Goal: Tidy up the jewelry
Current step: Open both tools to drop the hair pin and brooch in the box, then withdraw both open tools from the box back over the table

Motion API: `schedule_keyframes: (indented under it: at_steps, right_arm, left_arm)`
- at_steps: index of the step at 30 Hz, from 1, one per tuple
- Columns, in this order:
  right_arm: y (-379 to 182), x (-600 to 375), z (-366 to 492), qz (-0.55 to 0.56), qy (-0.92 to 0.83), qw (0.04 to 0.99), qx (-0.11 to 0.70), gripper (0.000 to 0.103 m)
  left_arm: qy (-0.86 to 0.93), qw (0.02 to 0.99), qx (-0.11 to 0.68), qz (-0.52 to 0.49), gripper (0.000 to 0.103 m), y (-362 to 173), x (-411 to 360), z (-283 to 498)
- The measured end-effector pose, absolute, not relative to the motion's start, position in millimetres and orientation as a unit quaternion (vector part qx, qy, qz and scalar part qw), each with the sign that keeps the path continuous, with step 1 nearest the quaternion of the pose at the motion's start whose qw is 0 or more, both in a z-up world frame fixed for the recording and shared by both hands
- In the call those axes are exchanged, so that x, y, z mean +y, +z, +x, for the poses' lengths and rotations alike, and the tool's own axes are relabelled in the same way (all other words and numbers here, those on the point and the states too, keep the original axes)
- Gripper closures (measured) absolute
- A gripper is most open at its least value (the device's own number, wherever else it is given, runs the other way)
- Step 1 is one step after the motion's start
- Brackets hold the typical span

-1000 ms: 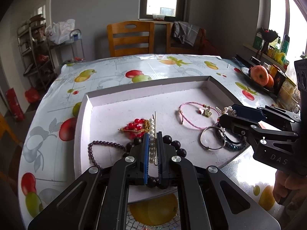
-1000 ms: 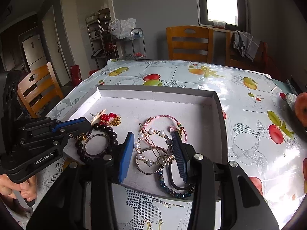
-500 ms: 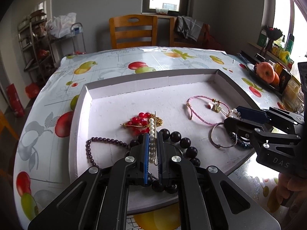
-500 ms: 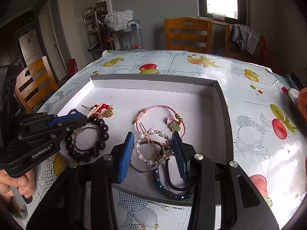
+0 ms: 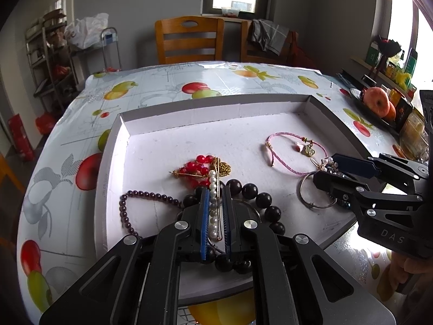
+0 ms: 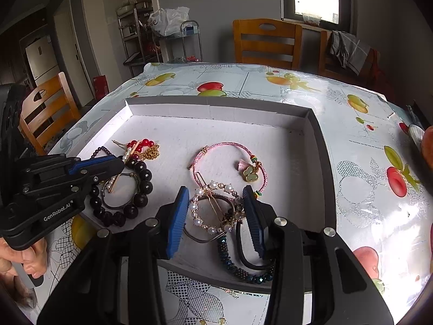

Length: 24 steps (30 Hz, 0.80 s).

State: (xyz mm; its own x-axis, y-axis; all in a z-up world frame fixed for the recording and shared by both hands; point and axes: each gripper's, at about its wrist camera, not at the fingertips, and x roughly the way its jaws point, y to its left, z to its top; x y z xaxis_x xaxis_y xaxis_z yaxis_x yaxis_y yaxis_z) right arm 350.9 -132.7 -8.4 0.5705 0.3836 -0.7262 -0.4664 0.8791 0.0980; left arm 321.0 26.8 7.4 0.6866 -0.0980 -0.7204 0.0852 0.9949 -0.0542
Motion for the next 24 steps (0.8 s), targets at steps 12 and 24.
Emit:
schedule_keyframes:
  at_steps: [12, 24]
  right_arm:
    - [-1, -136, 340, -0.05, 0.249, 0.894, 0.369, 0.041]
    - [15, -152, 321, -0.034, 0.242, 0.906, 0.346, 0.028]
  left_arm:
    - [-0.049, 0.926, 0.374, -0.01, 0.053, 13, 28, 312]
    - [-0.024, 0.94, 0.341, -0.016, 0.021, 30, 32, 290]
